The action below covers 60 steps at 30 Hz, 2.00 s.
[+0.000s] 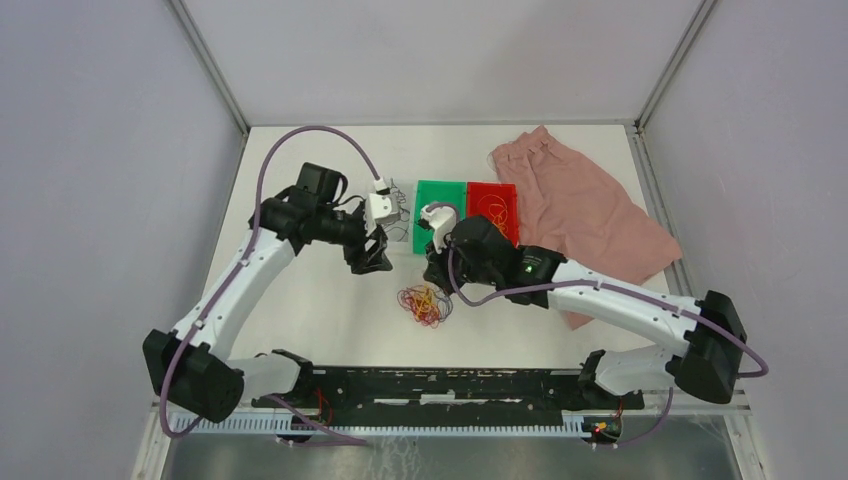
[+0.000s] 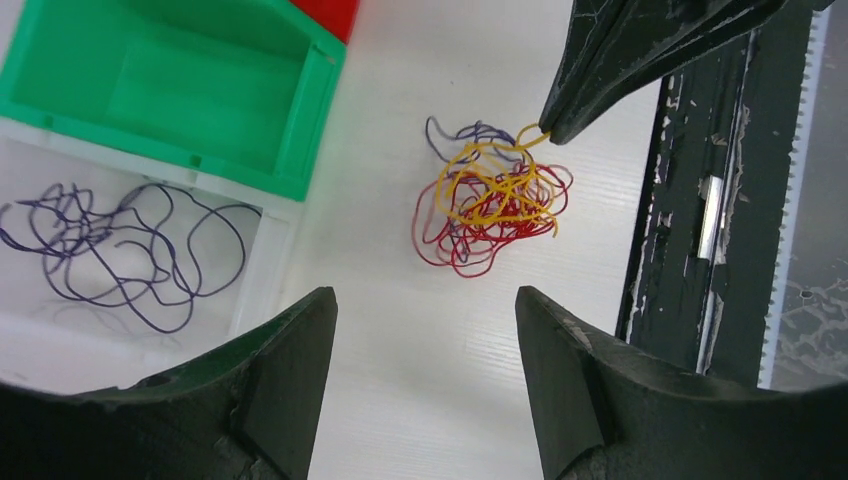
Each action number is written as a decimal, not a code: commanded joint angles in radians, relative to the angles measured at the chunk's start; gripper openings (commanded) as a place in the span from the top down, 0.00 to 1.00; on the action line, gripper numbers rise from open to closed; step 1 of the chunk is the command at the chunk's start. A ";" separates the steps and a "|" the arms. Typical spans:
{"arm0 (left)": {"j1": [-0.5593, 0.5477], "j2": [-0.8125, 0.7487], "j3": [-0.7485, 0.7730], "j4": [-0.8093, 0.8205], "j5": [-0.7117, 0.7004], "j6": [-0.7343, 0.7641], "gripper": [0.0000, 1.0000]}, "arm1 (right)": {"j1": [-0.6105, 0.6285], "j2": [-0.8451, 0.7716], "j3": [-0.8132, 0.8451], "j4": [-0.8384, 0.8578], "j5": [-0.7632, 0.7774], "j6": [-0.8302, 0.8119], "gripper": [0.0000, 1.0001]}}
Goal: Untangle the cables
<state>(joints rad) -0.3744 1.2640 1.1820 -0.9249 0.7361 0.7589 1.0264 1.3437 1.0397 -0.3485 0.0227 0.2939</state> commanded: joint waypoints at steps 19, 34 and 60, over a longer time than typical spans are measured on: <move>-0.134 -0.293 -0.273 0.427 0.053 -0.073 0.41 | -0.007 -0.076 0.101 0.317 -0.328 0.231 1.00; -0.134 -0.332 -0.216 0.492 0.052 -0.151 0.97 | -0.035 -0.206 -0.078 0.428 -0.220 0.295 0.48; -0.172 -0.278 0.063 0.500 0.101 -0.176 0.97 | -0.109 -0.077 -0.123 0.606 -0.330 0.406 0.36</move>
<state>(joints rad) -0.5369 0.9718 1.1778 -0.4667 0.8059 0.6392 0.9154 1.2392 0.8753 0.1581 -0.2825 0.6815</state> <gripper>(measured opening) 0.052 0.640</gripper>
